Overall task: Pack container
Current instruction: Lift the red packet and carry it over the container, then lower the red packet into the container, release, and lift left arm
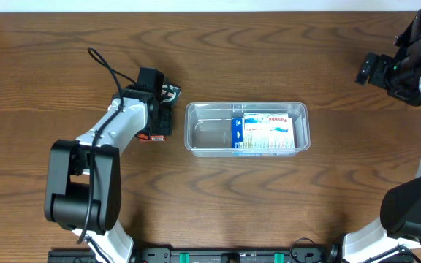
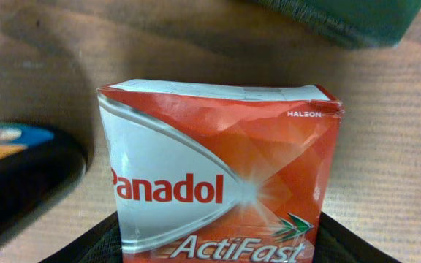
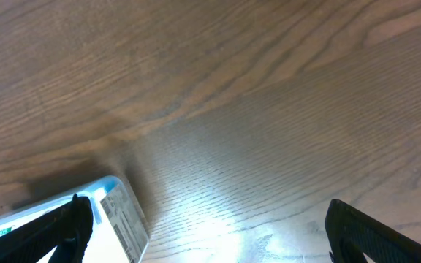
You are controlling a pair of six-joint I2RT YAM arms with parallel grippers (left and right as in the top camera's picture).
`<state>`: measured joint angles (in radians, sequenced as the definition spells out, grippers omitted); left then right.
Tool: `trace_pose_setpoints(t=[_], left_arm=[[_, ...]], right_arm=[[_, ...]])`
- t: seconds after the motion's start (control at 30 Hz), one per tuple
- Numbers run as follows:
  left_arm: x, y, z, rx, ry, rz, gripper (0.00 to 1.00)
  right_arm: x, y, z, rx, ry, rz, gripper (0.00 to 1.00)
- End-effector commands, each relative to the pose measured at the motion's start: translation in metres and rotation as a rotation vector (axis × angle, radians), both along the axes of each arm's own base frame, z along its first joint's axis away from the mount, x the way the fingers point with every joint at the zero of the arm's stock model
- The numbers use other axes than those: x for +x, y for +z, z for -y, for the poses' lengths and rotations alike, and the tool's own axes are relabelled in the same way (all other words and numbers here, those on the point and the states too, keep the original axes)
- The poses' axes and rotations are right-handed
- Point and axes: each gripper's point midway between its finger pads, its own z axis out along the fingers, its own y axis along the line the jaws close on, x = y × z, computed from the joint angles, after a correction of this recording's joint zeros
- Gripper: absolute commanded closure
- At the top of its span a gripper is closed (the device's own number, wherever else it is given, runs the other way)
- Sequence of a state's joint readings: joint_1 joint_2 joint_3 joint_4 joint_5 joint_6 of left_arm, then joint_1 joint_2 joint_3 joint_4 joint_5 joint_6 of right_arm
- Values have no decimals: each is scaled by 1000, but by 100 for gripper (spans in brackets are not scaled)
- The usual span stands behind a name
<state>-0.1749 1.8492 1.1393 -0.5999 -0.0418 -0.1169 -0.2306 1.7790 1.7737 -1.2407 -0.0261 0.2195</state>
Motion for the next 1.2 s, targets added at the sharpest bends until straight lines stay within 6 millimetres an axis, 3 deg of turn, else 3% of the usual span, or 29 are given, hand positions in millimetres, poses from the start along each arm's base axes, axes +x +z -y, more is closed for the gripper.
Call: trace_pose_setpoints(t=[0.0, 0.23, 0.5, 0.63, 0.83, 1.17], left_arm=[[6, 27, -2, -5, 47, 61, 32], [4, 91, 2, -77, 144, 173, 33], [-13, 170, 42, -298, 131, 335, 34], [-27, 192, 69, -365, 85, 376, 35], [-44, 193, 117, -415, 10, 353, 37], [-48, 146, 176, -363, -59, 274, 37]], right_arm=[[0, 8, 3, -7, -10, 22, 1], [0, 8, 3, -7, -10, 22, 1], [0, 8, 3, -7, -10, 22, 1], [0, 8, 3, -7, -10, 22, 1], [0, 8, 3, -7, -10, 22, 1], [0, 8, 3, -7, -10, 22, 1]])
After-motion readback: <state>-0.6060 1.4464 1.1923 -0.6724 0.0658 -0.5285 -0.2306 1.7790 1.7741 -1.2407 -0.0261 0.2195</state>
